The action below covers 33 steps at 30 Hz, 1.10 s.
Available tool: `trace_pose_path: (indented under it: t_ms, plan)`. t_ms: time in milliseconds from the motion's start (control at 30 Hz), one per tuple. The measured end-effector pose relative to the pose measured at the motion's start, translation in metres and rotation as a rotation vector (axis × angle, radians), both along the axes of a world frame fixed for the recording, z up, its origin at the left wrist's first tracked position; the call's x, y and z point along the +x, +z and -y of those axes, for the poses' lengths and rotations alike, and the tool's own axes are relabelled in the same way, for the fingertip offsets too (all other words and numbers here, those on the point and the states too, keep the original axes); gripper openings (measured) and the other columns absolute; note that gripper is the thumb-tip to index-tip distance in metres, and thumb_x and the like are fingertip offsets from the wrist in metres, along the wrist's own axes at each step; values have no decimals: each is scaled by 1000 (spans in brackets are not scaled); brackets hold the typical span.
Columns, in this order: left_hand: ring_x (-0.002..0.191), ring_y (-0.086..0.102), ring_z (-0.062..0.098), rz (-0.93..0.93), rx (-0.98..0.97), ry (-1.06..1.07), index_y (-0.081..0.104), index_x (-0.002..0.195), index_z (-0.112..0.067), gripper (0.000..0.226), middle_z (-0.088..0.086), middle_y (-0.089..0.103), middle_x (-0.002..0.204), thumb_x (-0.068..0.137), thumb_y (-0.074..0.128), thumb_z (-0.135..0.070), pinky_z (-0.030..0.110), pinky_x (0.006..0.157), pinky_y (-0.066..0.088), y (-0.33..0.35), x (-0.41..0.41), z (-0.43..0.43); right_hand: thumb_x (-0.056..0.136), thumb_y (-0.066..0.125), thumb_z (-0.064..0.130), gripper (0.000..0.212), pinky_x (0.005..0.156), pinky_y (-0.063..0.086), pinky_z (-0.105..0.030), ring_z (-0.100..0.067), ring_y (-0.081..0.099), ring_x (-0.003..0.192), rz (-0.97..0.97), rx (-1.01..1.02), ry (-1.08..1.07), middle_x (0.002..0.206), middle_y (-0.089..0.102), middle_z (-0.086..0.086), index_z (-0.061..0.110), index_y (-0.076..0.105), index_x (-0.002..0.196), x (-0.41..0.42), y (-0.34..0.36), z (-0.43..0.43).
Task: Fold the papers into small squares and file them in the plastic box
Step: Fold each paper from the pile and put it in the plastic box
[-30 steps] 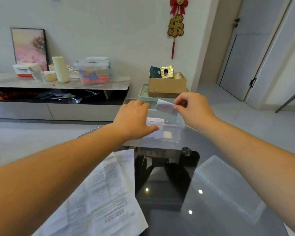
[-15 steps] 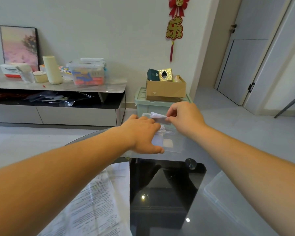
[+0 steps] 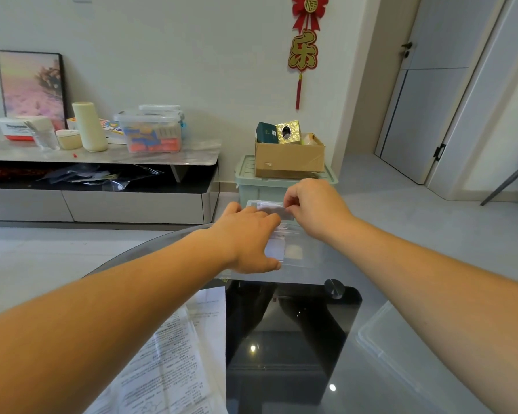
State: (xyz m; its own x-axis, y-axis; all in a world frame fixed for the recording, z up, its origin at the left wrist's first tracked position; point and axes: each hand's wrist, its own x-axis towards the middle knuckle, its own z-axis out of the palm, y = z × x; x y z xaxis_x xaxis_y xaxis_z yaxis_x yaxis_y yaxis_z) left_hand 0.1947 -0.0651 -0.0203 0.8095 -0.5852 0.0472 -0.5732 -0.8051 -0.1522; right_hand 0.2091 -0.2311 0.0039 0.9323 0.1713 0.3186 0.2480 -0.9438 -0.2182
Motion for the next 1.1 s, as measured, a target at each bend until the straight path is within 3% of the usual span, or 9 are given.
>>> trace_pose_path:
  t_ms: [133, 233, 333, 633, 1000, 1100]
  plan:
    - [124, 49, 20, -12, 49, 8, 45, 135, -23, 68, -2, 54, 132, 86, 57, -68, 48, 118, 16, 6, 1, 3, 90, 62, 7, 17, 81, 53, -39, -21, 61, 90, 25, 24, -18, 95, 67, 0, 21, 69, 85, 0, -2, 1]
    - [131, 46, 21, -62, 96, 3, 42, 143, -21, 75, 0, 49, 141, 87, 57, -68, 50, 122, 9, 12, 4, 8, 87, 63, 5, 23, 83, 56, -40, -23, 65, 88, -67, 37, -39, 92, 71, -1, 25, 65, 77, 1, 1, 1]
    - [136, 42, 23, -101, 122, -6, 41, 146, -21, 79, 2, 46, 147, 85, 59, -69, 50, 122, 11, 15, 8, 11, 89, 63, 5, 20, 85, 56, -41, -24, 65, 90, -122, 14, -35, 94, 72, -3, 23, 69, 82, 1, 3, 0]
    - [132, 45, 23, -124, 86, 9, 40, 141, -23, 78, 0, 51, 141, 83, 61, -70, 52, 122, 6, 10, 10, 10, 90, 68, 13, 19, 77, 55, -35, -18, 63, 81, -36, 161, -21, 79, 65, 5, 26, 66, 77, 5, -7, 6]
    - [139, 40, 24, -149, 64, 27, 36, 145, -25, 78, 0, 42, 150, 85, 59, -70, 54, 122, 0, 11, 7, 11, 91, 68, 14, 14, 81, 57, -39, -18, 64, 84, -29, 132, -34, 87, 69, 3, 25, 71, 83, 6, -7, 4]
    - [136, 42, 24, -139, 52, 22, 34, 147, -25, 80, 0, 46, 146, 86, 59, -69, 54, 122, 2, 11, 6, 10, 91, 65, 8, 18, 85, 57, -38, -20, 66, 90, -124, 49, -20, 95, 73, 0, 22, 76, 93, 7, -2, 3]
